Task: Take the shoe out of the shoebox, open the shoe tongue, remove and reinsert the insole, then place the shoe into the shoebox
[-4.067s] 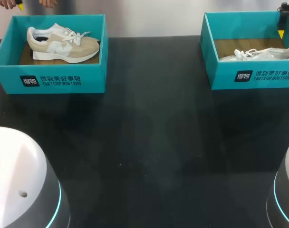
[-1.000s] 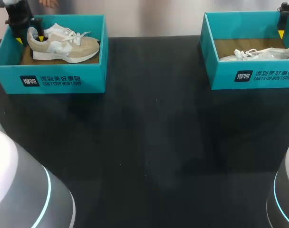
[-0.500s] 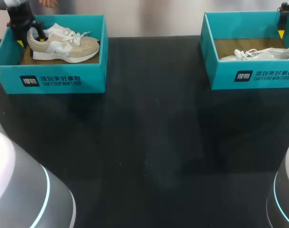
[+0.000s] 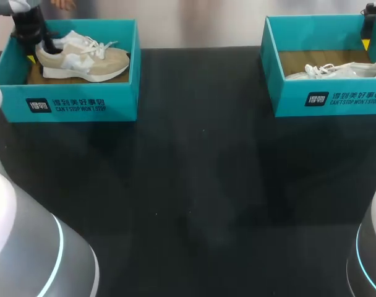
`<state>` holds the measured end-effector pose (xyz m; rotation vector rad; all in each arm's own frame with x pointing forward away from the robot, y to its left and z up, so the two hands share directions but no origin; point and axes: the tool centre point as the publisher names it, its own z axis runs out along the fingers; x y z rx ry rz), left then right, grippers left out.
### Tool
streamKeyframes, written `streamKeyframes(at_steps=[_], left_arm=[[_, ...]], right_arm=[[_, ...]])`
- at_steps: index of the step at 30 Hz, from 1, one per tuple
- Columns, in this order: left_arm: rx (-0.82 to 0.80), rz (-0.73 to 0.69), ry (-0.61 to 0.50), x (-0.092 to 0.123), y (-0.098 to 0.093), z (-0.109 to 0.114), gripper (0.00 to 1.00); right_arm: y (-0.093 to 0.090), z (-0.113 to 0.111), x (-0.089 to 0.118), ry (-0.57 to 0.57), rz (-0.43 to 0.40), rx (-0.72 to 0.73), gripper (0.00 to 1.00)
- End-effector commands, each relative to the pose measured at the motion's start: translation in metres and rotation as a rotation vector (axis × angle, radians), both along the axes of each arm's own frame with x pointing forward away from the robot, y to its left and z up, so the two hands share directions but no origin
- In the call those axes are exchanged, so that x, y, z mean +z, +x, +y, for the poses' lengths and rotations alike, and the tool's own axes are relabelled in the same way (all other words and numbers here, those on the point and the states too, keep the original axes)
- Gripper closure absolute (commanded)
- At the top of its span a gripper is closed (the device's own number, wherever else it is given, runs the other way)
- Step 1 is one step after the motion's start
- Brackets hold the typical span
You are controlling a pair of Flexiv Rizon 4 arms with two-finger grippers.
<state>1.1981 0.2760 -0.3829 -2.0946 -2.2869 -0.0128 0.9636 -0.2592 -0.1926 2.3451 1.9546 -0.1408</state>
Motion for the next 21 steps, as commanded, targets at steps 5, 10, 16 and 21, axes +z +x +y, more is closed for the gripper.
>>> streamKeyframes(at_steps=[5, 10, 16, 21], left_arm=[[-0.002, 0.009, -0.013, 0.001, 0.001, 0.0, 1.0], [-0.003, 0.003, -0.011, 0.005, 0.001, 0.0, 1.0], [0.014, -0.003, -0.005, 0.015, 0.001, 0.002, 1.0], [0.068, -0.03, -0.002, 0.04, -0.003, 0.007, 1.0]], right_arm=[[0.0, 0.0, 0.0, -0.001, -0.001, 0.0, 0.0], [0.0, 0.0, 0.0, -0.001, -0.001, 0.0, 0.0], [0.0, 0.0, 0.0, -0.001, -0.001, 0.0, 0.0], [0.0, 0.0, 0.0, -0.001, -0.001, 0.0, 0.0]])
